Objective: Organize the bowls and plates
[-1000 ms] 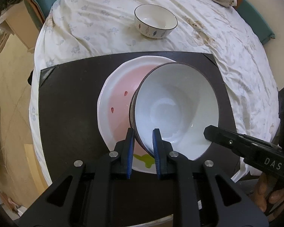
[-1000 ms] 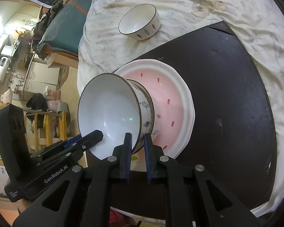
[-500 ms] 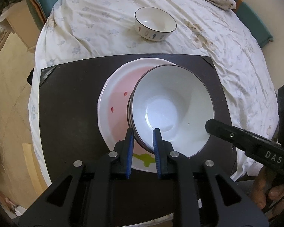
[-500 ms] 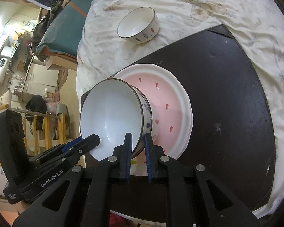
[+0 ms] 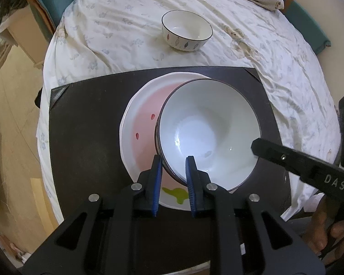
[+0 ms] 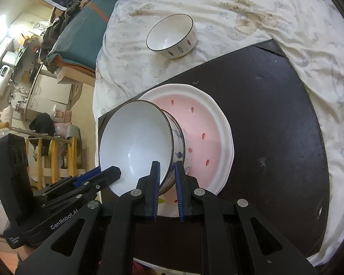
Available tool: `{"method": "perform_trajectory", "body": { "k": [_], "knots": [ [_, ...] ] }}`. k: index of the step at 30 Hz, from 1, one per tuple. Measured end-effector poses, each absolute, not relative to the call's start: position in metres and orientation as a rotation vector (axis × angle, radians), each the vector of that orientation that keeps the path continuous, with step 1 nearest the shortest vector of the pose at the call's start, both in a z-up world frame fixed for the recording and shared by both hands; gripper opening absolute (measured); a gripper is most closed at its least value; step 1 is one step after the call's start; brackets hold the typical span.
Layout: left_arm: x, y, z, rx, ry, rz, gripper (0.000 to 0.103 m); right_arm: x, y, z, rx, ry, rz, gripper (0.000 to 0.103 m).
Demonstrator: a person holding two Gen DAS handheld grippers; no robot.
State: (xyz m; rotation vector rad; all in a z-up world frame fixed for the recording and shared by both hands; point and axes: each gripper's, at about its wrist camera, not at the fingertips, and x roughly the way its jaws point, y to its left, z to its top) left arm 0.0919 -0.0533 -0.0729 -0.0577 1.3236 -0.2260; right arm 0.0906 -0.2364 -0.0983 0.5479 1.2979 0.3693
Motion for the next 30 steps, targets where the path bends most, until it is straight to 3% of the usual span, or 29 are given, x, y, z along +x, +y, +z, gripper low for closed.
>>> {"method": "perform_trajectory", "body": {
  "k": [3,5,10,26,28,29,30],
  "knots": [
    [0.092,-0.054,-0.074,-0.046,1.323,-0.218,0.024,0.091,-0.237,-0.095,0.538,1.286,0.366,0.016],
    [0.091,-0.053,-0.074,-0.045,1.317,-0.207,0.043,0.092,-0.237,-0.093,0.535,1.278,0.37,0.016],
    [0.089,-0.049,-0.066,-0.033,1.27,-0.179,0.064,0.089,-0.241,-0.089,0.542,1.26,0.364,0.016],
    [0.125,-0.022,-0.05,-0.091,1.18,-0.108,0.066,0.098,-0.247,-0.072,0.469,1.203,0.316,0.018],
    [0.141,-0.016,-0.051,-0.135,1.184,-0.112,0.066,0.106,-0.249,-0.071,0.432,1.198,0.284,0.033],
    [0.148,-0.014,-0.052,-0.155,1.182,-0.11,0.066,0.11,-0.252,-0.071,0.42,1.192,0.257,0.066],
    [0.153,-0.012,-0.053,-0.162,1.179,-0.104,0.066,0.115,-0.256,-0.072,0.433,1.182,0.241,0.082]
  ]
}}
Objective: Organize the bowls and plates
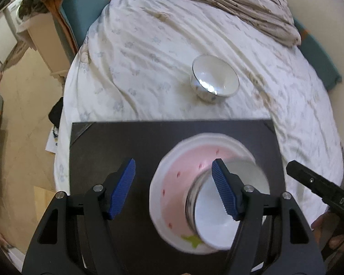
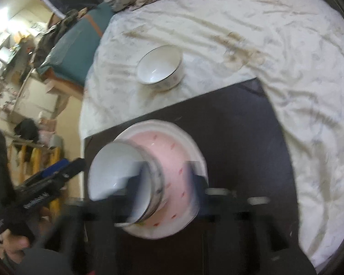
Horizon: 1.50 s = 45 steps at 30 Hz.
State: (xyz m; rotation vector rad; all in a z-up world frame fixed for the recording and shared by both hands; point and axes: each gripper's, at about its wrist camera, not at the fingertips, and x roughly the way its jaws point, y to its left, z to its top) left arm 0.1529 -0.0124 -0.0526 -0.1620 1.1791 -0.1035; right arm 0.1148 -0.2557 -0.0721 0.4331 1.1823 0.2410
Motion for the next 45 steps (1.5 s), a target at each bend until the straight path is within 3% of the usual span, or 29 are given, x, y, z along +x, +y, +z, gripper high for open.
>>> {"method": "perform_trajectory", "body": {
  "k": [15,19,21,23,26,27,29,32,45],
  "knots": [
    [0.279,-0.036,-0.086,-0.159,1.244,-0.097,0.066,0.231,-0.284,-0.111,0.625,1.222,0.201,0.08],
    [0.304,-0.054,-0.102,-0.133,1.242,-0.111,0.066,0.266,-0.279,-0.126,0.644,1.23,0.199,0.068],
    [0.317,-0.062,-0.115,-0.134,1.264,-0.117,0.058,0.281,-0.275,-0.136,0.672,1.243,0.205,0.056],
    [0.327,-0.07,-0.127,-0.131,1.296,-0.133,0.041,0.296,-0.268,-0.147,0.667,1.276,0.226,0.044],
    [0.333,-0.081,-0.136,-0.098,1.306,-0.15,0.035,0.306,-0.265,-0.16,0.664,1.301,0.224,0.037],
    [0.334,-0.084,-0.138,-0.085,1.307,-0.151,0.033,0.308,-0.265,-0.163,0.666,1.309,0.226,0.031],
    [0.337,-0.087,-0.142,-0.082,1.329,-0.163,0.02,0.313,-0.262,-0.172,0.66,1.33,0.243,0.026],
    [0.338,-0.082,-0.145,-0.104,1.342,-0.134,0.01,0.316,-0.255,-0.178,0.623,1.343,0.253,0.022],
    [0.313,-0.079,-0.121,-0.051,1.363,-0.134,0.009,0.307,-0.244,-0.174,0.584,1.35,0.27,0.02]
  ]
}}
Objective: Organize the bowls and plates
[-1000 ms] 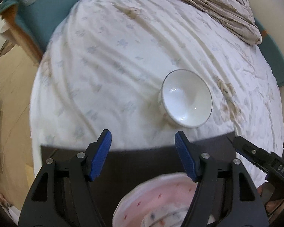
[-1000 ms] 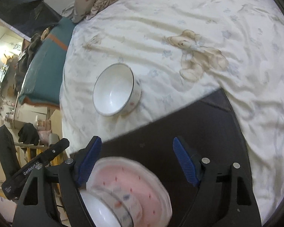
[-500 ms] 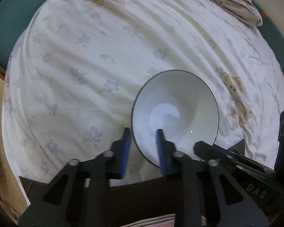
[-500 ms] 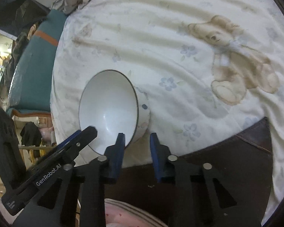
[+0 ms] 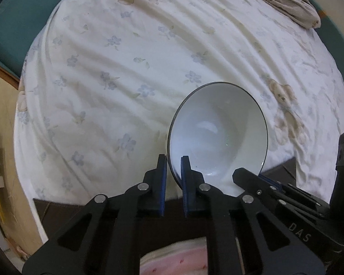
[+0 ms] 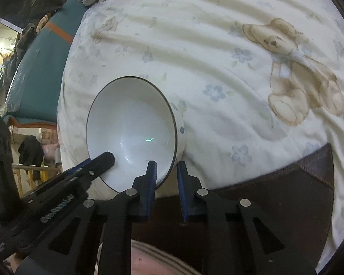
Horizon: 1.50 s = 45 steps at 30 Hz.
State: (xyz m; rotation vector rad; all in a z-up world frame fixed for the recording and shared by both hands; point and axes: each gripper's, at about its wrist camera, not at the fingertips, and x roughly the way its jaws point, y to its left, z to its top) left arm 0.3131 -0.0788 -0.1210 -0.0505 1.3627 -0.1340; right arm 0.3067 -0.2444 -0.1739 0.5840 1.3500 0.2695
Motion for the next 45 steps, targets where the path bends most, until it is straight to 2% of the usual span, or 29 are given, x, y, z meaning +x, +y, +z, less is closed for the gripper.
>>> {"method": "perform_trajectory", "body": {
  "k": [5,11,17,33,45],
  "knots": [
    [0.288,-0.079,-0.088,-0.028,1.319,-0.147,0.01,0.287,-0.242,-0.156,0.576,1.335,0.287,0.02],
    [0.242,-0.068,-0.031,-0.011,1.225,-0.181,0.011,0.251,-0.239,-0.109,0.581,1.261,0.326,0.02],
    [0.19,-0.041,-0.004,-0.094,1.196,-0.235,0.011,0.206,-0.228,-0.069,0.566,1.2,0.367,0.02],
    [0.078,-0.028,-0.008,-0.174,1.169,-0.278,0.011,0.084,-0.219,-0.04,0.54,1.165,0.456,0.02],
    [0.085,-0.03,-0.046,-0.219,1.257,-0.293,0.013,0.065,-0.235,-0.076,0.625,1.23,0.455,0.019]
  ]
}}
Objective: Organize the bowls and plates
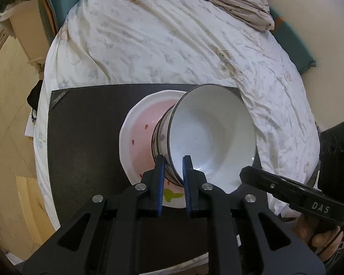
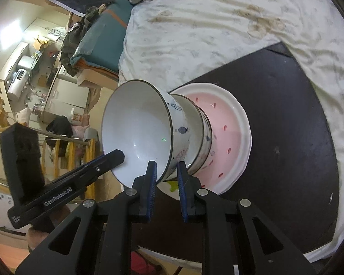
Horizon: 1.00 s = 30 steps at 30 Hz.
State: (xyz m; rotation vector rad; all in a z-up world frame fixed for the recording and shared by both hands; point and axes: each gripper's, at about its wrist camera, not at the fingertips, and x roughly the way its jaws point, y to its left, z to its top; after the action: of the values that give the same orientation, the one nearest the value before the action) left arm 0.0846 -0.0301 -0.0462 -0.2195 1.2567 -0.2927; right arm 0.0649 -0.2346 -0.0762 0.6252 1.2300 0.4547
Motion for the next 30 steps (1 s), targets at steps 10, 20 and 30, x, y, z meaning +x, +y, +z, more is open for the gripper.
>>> {"method": "perform_trajectory", "body": {
  "k": [10,20,30],
  "knots": [
    [0.088,-0.036,-0.049,-0.199,1.266,-0.288,0.015,0.07,-0.241,-0.08,0.646,1.236,0.452,0.019],
    [0.089,-0.038,-0.04,-0.22,1.234,-0.334,0.015,0.07,-0.241,-0.076,0.638,1.22,0.474,0.019],
    [0.095,-0.019,-0.042,-0.266,1.221,-0.245,0.015,0.071,-0.228,-0.06,0.625,1.141,0.538,0.018]
  ]
}}
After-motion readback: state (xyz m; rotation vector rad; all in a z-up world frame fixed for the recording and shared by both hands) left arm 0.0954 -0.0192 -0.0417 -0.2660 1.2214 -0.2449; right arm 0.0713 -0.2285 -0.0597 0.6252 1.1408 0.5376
